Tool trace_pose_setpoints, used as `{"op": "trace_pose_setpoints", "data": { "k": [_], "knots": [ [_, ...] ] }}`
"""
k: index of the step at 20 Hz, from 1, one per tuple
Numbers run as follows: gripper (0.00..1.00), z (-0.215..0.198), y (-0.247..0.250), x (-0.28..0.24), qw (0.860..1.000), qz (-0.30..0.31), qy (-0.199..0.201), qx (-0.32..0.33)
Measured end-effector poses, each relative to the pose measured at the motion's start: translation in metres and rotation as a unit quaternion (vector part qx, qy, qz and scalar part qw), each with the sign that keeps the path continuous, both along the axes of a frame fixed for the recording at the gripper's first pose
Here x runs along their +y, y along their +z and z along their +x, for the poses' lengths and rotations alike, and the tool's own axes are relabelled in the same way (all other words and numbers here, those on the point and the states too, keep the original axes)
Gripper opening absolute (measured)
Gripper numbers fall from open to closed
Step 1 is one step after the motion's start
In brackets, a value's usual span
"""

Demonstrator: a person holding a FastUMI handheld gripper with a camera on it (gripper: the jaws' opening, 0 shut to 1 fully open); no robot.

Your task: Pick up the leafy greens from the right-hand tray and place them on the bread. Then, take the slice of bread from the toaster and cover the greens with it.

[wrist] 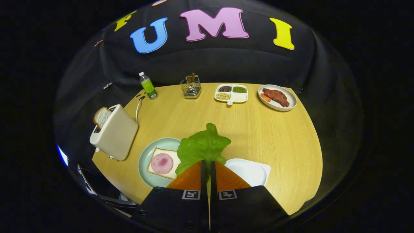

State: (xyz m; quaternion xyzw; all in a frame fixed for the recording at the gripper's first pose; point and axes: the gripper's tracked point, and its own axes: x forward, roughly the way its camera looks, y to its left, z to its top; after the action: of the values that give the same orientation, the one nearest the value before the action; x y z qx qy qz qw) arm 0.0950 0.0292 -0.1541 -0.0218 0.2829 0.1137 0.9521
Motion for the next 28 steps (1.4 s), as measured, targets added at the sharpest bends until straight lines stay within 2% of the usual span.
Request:
{"op": "trace_pose_setpoints", "data": {
  "k": [7,15,25,28],
  "knots": [
    [0.06,-0.005,-0.003,0.066,0.998,-0.009,0.062,0.009],
    [0.06,-0.005,-0.039,0.128,0.992,-0.045,0.116,0.032],
    [0.06,0.008,-0.09,0.134,0.987,-0.108,0.11,0.053],
    [0.15,0.008,-0.093,0.138,0.988,-0.102,0.103,0.057]
  ]
}}
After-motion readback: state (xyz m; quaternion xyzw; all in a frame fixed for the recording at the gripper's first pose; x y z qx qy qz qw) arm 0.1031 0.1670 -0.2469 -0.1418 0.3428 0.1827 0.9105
